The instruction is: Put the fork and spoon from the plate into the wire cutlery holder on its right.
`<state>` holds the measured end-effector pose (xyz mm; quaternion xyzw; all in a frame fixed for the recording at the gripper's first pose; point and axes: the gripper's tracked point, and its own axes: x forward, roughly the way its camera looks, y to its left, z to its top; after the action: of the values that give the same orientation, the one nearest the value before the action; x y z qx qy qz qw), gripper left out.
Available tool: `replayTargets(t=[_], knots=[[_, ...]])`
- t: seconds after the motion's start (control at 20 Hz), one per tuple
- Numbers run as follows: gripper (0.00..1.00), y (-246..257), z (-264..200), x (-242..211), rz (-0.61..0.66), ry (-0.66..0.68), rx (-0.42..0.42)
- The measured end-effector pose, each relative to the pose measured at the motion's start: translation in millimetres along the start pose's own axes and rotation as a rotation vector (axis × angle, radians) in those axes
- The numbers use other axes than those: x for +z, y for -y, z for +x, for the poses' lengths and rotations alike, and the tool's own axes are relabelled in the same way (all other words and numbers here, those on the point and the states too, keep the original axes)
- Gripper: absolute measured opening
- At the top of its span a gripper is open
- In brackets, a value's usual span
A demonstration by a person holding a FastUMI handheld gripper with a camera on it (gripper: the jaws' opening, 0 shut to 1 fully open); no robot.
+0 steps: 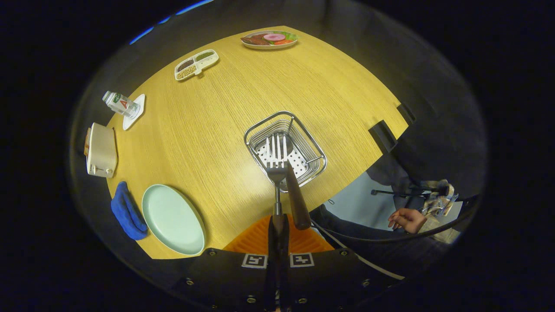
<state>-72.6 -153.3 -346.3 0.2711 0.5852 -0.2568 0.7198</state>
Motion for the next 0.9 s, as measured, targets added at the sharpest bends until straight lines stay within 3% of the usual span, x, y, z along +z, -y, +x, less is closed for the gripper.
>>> replayTargets(t=[0.2,0.5,0.6,0.65,0.7,0.75,0.85,0.9], knots=[[0.09,0,-2,7,-0.018,-0.013,-0.006],[0.10,-4,-13,33,-0.026,0.074,0.021],[0.40,-7,-19,40,-0.037,0.116,0.019],[0.53,-7,-23,45,-0.047,0.134,0.021],[0.58,-9,-23,48,-0.061,0.150,0.022],[0.74,-12,-25,52,-0.077,0.171,0.024],[0.83,-14,-27,57,-0.105,0.204,0.018],[0.83,-16,-28,57,-0.118,0.213,0.016]])
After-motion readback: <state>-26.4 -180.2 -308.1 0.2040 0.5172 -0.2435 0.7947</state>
